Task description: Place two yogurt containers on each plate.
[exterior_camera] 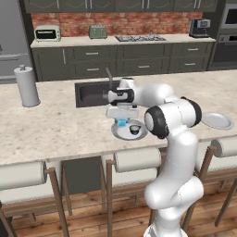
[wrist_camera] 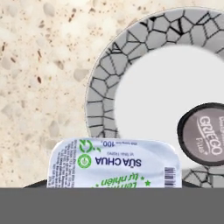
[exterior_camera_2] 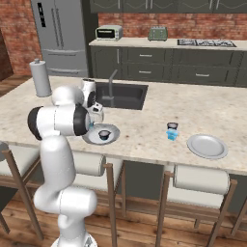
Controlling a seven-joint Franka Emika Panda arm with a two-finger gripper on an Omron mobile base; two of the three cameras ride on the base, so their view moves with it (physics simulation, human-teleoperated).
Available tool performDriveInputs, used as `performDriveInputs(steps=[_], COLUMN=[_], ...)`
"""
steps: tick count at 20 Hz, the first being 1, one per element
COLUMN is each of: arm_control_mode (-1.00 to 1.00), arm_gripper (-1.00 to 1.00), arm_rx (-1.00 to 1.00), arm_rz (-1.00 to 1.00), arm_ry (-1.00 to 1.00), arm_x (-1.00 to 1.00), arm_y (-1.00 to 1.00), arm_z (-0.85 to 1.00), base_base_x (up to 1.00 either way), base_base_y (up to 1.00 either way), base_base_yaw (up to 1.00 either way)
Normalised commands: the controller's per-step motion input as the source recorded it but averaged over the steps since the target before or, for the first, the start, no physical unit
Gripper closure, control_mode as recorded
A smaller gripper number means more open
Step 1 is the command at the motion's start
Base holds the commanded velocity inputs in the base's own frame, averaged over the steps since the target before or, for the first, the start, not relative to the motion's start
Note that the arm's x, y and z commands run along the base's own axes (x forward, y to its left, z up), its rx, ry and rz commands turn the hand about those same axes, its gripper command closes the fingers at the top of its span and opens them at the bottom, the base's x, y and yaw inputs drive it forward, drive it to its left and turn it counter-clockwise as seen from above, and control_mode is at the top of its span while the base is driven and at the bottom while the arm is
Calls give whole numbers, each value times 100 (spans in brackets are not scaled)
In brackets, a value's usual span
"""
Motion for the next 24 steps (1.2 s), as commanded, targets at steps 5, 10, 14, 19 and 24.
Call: performDriveInputs(steps=[5, 10, 14, 19, 24], arm_control_mode=[-100, -100, -100, -100, -100], arm_gripper=[100, 100, 100, 100, 100], arm_rx=[-7, -4, 0, 0, 0], arm_rz=[-15, -17, -11, -7, -5], arm_ry=[-45, -31, -7, 0, 0], arm_x=[-18, -2, 0, 0, 3], arm_y=[-20, 0, 0, 0, 0], arm_z=[-31, -32, -19, 0, 0], base_base_x=[0, 0, 0, 0, 0], base_base_y=[0, 0, 0, 0, 0], base_base_yaw=[0, 0, 0, 0, 0])
